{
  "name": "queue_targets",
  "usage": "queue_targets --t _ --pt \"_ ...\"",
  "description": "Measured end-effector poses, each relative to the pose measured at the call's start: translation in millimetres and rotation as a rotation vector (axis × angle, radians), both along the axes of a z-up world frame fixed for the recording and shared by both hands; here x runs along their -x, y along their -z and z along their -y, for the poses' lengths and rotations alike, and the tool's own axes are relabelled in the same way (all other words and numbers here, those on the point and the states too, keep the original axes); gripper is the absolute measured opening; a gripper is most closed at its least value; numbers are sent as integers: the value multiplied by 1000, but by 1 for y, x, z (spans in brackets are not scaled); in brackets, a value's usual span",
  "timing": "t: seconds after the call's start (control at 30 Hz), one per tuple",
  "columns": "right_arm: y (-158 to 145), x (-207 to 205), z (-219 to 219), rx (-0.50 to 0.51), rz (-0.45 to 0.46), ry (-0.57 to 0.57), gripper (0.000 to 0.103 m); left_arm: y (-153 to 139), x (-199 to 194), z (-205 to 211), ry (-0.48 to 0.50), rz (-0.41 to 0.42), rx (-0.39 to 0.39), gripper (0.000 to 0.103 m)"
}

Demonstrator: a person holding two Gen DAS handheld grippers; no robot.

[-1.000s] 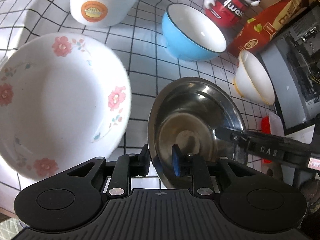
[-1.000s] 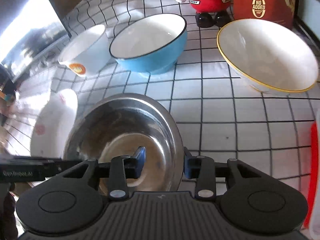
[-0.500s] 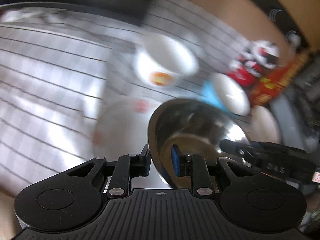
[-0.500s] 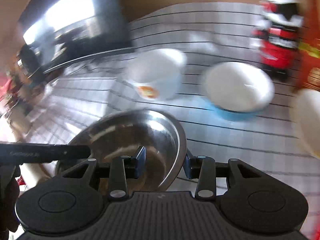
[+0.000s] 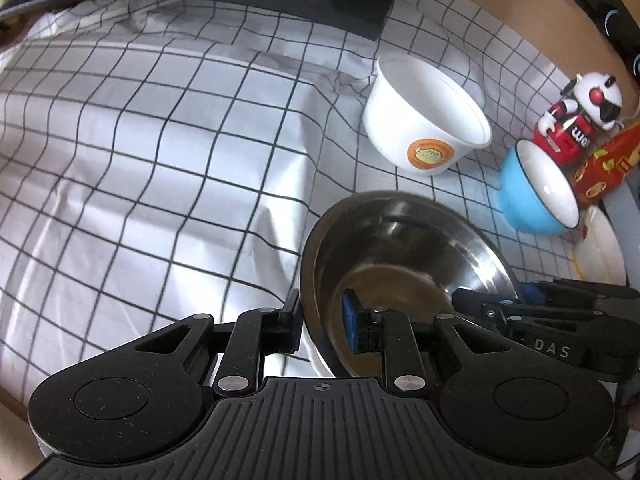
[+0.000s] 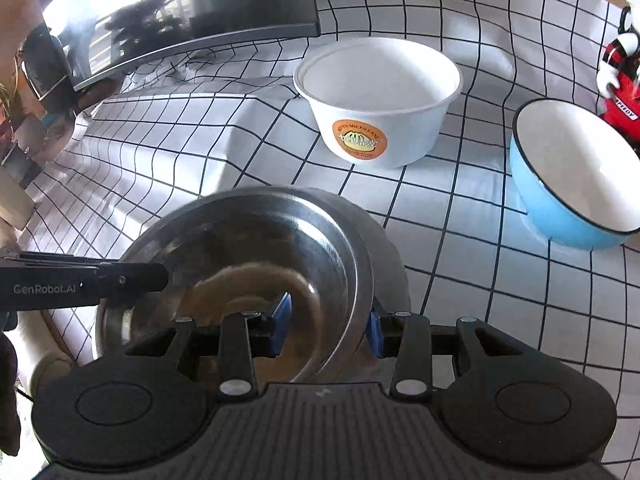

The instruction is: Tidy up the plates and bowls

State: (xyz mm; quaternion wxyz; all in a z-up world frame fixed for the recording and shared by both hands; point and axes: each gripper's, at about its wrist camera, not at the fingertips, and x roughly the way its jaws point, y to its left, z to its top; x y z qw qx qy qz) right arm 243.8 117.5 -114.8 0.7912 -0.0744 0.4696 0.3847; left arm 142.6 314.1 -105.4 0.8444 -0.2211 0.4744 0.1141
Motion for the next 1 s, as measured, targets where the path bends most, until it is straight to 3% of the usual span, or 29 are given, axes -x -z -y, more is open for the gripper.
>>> queue_targets --t 0.1,0.13,0.17,0.3,0.33,0.5,0.57,0.87,1.0 --pt "0 4 1 27 75 13 40 5 0 -3 3 -10 -9 25" --pt "-1 6 3 28 96 20 40 8 -3 -5 1 -14 -8 32" --pt "-3 7 7 22 111 31 40 10 -4 -6 -1 -15 -2 32" --pt "-2 7 22 15 123 118 45 21 -9 -10 -34 -56 49 34" --pt "1 6 27 15 101 141 47 24 -10 -11 -42 -65 68 33" --pt "26 -2 37 -59 -190 129 47 40 -17 -15 -39 -106 185 29" --pt "26 -3 37 -70 -223 134 50 40 -20 -13 -32 -123 179 29" --pt "25 -24 32 -55 -191 216 50 41 -51 -21 5 -123 185 29" --pt "4 -20 47 -53 -78 285 50 8 -44 -17 17 -57 46 26"
